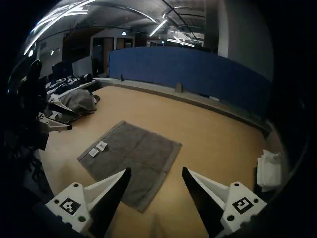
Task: Fold towel
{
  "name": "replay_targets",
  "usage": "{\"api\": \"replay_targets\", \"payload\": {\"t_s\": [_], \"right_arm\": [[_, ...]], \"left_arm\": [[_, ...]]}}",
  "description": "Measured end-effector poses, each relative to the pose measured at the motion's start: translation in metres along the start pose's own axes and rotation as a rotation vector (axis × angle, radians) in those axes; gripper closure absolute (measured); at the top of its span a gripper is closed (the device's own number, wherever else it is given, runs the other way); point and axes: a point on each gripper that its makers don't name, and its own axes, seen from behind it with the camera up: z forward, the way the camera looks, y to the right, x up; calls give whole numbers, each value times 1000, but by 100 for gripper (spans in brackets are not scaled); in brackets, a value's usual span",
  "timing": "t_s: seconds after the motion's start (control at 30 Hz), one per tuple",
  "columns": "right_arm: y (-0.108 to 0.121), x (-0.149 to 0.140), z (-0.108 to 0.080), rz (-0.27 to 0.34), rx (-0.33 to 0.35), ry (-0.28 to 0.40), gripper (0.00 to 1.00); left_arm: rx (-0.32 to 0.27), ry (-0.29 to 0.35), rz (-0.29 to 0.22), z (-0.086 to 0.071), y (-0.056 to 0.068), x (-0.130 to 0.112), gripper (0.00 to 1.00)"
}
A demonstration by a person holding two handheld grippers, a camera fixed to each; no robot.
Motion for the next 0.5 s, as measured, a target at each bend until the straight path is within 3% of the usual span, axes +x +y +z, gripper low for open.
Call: {"api": "replay_targets", "payload": {"t_s": [0.37, 0.5], "right_arm": [[-18, -31, 13, 20, 27, -28, 0], [-22, -43, 18, 28, 35, -43, 0]], "left_arm": [[-21, -72, -40, 12, 12, -37, 7], [-27, -99, -33, 16, 15, -52, 7]]}}
